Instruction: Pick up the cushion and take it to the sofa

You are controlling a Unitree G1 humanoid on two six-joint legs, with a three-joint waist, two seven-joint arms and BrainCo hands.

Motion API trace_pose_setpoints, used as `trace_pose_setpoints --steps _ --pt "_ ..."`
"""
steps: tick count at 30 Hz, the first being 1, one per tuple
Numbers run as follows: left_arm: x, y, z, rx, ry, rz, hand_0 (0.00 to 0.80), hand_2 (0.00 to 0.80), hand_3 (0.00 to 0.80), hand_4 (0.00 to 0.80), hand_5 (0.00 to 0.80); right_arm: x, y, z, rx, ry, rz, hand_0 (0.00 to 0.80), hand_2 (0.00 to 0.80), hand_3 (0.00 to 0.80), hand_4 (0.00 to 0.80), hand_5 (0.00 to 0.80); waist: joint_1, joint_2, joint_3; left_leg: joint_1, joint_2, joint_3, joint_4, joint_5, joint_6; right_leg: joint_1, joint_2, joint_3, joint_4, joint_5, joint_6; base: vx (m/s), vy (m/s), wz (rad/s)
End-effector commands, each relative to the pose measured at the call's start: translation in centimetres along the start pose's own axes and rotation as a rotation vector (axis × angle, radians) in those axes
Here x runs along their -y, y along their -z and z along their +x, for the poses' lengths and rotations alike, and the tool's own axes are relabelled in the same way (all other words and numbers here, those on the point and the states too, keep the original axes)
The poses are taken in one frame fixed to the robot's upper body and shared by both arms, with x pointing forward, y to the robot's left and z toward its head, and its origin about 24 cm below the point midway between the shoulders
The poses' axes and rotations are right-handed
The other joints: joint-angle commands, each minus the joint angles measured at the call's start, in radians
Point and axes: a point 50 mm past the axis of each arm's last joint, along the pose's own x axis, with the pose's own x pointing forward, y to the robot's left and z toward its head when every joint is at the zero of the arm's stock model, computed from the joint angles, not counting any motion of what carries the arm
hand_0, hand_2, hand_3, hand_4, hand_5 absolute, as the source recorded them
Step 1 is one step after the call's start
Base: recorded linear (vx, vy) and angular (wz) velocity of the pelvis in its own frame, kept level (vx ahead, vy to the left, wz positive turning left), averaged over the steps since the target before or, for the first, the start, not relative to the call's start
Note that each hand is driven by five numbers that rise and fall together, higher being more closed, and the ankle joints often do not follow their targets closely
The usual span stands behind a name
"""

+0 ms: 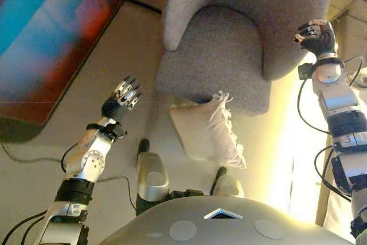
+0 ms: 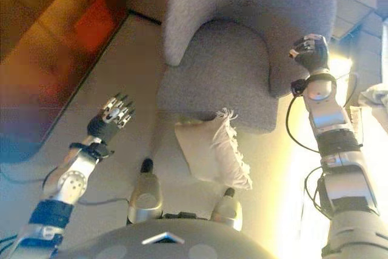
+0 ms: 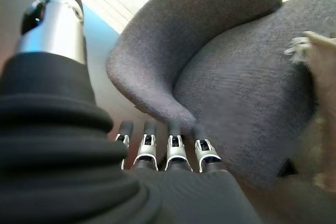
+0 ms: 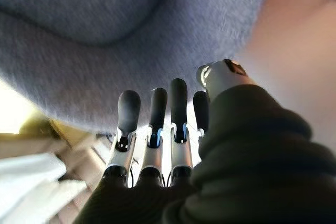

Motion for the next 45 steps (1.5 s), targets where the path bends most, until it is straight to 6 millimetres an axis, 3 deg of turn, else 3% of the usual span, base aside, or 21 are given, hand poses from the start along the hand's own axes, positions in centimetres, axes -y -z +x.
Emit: trace_pose_setpoints --steps 1,6,7,15,18,23,26,30,34,40,45 --pt "1.6 -0.4 0.1 0.061 0.072 -0.042 0.000 0.000 0.000 0.000 0.000 -0.4 1.0 -0.8 -0.032 -0.068 0.055 0.800 0.800 0.800 0.800 0.800 0.001 0.042 -0.082 0.103 0.007 0.032 -0.060 -0.026 0.085 -0.082 -0.001 0.012 0.020 0.104 -0.006 0.116 0.062 0.06" --pt "1.5 -0.1 -0.1 0.047 0.065 -0.055 0.000 0.000 0.000 0.000 0.000 -1.7 3.4 -2.1 -0.112 -0.162 0.106 0.800 0.800 0.800 0.800 0.800 0.006 0.055 -0.086 0.137 0.010 0.034 -0.071 -0.033 0.077 -0.048 -0.016 -0.007 0.018 0.097 -0.003 0.100 0.030 0.00" --pt "1.5 0.1 -0.1 0.039 0.064 -0.059 0.000 0.000 0.000 0.000 0.000 -2.2 3.9 -2.5 -0.137 -0.182 0.105 0.000 0.000 0.000 0.000 0.000 0.008 0.057 -0.085 0.139 0.010 0.034 -0.072 -0.032 0.075 -0.043 -0.020 -0.012 0.020 0.096 -0.004 0.083 0.016 -0.02" --pt "1.5 0.2 -0.4 0.007 0.071 -0.052 0.000 0.000 0.000 0.000 0.000 -4.8 5.0 -3.3 -0.247 -0.294 0.096 0.000 0.000 0.000 0.000 0.000 0.032 0.052 -0.042 0.082 0.019 0.019 -0.022 -0.038 0.056 -0.061 -0.049 -0.036 0.054 0.078 0.007 0.032 -0.021 0.04" --pt "2.1 -1.0 0.8 0.031 0.111 -0.031 0.000 0.000 0.000 0.000 0.000 -6.0 3.8 -2.2 -0.266 -0.271 0.187 0.000 0.000 0.000 0.000 0.000 0.049 0.042 0.005 -0.023 0.029 -0.007 0.042 -0.044 0.044 -0.114 -0.056 -0.041 0.081 0.071 0.012 -0.248 -0.189 0.09" --pt "4.6 -4.7 3.5 0.151 0.216 0.022 0.000 0.000 0.000 0.000 0.000 -6.7 0.0 0.4 -0.219 -0.232 0.331 0.000 0.000 0.000 0.000 0.000 0.060 0.043 0.143 -0.283 0.041 -0.040 0.202 -0.038 0.020 -0.279 -0.077 -0.056 0.168 0.078 0.003 -0.376 -0.157 0.19" --pt "5.7 -5.8 4.2 0.208 0.238 0.021 0.000 0.000 0.000 0.000 0.000 -6.3 -0.5 1.0 -0.206 -0.231 0.341 0.000 0.000 0.000 0.000 0.000 0.052 0.057 0.188 -0.393 0.046 -0.029 0.285 -0.038 0.020 -0.379 -0.099 -0.057 0.241 0.072 -0.005 -0.247 0.017 0.10" --pt "7.8 -7.1 4.9 0.296 0.291 0.014 0.000 0.000 0.000 0.000 0.000 -4.9 -1.4 2.0 -0.171 -0.169 0.349 0.000 0.000 0.000 0.000 0.000 0.030 0.096 0.242 -0.531 0.050 0.003 0.434 -0.081 0.034 -0.569 -0.143 -0.010 0.449 0.015 -0.028 -0.206 0.144 0.24" --pt "9.1 -7.7 5.5 0.342 0.307 -0.009 0.000 0.000 0.000 0.000 0.000 -4.4 -1.8 2.7 -0.177 -0.130 0.374 0.000 0.000 0.000 0.000 0.000 0.013 0.129 0.270 -0.630 0.052 -0.004 0.557 -0.133 0.046 -0.725 -0.141 0.057 0.630 -0.046 -0.053 -0.143 0.121 0.08" --pt "10.6 -8.0 6.0 0.381 0.356 -0.039 0.000 0.000 0.000 0.000 0.000 -3.1 -1.5 3.4 -0.224 -0.052 0.385 0.000 0.000 0.000 0.000 0.000 -0.004 0.173 0.307 -0.742 0.043 -0.012 0.679 -0.182 0.063 -0.886 -0.142 0.114 0.797 -0.107 -0.077 -0.107 0.071 0.00" --pt "10.8 -8.0 5.9 0.400 0.359 -0.055 0.000 0.000 0.000 0.000 0.000 -2.3 -1.1 3.5 -0.243 0.039 0.400 0.000 0.000 0.000 0.000 0.000 -0.011 0.195 0.322 -0.786 0.042 -0.019 0.760 -0.243 0.058 -0.949 -0.136 0.148 0.899 -0.172 -0.073 -0.004 0.037 0.12"
